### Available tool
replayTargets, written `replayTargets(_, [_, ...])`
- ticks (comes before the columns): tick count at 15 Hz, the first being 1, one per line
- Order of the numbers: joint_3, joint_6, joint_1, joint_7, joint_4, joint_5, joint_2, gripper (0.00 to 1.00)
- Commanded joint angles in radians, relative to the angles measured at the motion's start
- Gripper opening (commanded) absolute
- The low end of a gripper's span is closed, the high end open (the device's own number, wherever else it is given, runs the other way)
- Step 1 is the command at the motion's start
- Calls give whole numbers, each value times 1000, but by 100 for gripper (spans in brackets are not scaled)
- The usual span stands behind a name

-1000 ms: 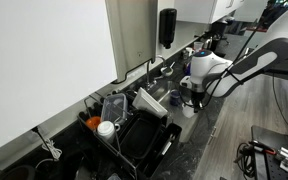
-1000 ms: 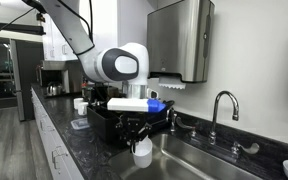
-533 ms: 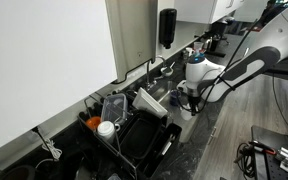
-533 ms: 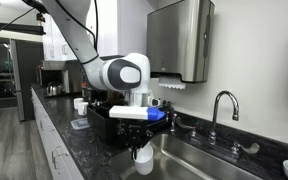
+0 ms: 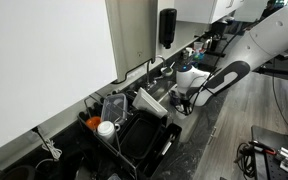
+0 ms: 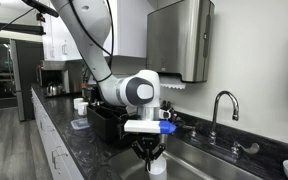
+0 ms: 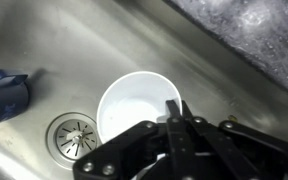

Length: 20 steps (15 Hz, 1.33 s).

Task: Take the cup off the cup holder and put it in the sink

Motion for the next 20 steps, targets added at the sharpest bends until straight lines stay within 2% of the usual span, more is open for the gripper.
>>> replayTargets(1, [13,-43,-53,20,131,-21,96,1])
replayTargets(6, [20,-88,-86,8,227,-20,176,1])
replayTargets(20, [19,-142,-91,5,364,-27,321,1])
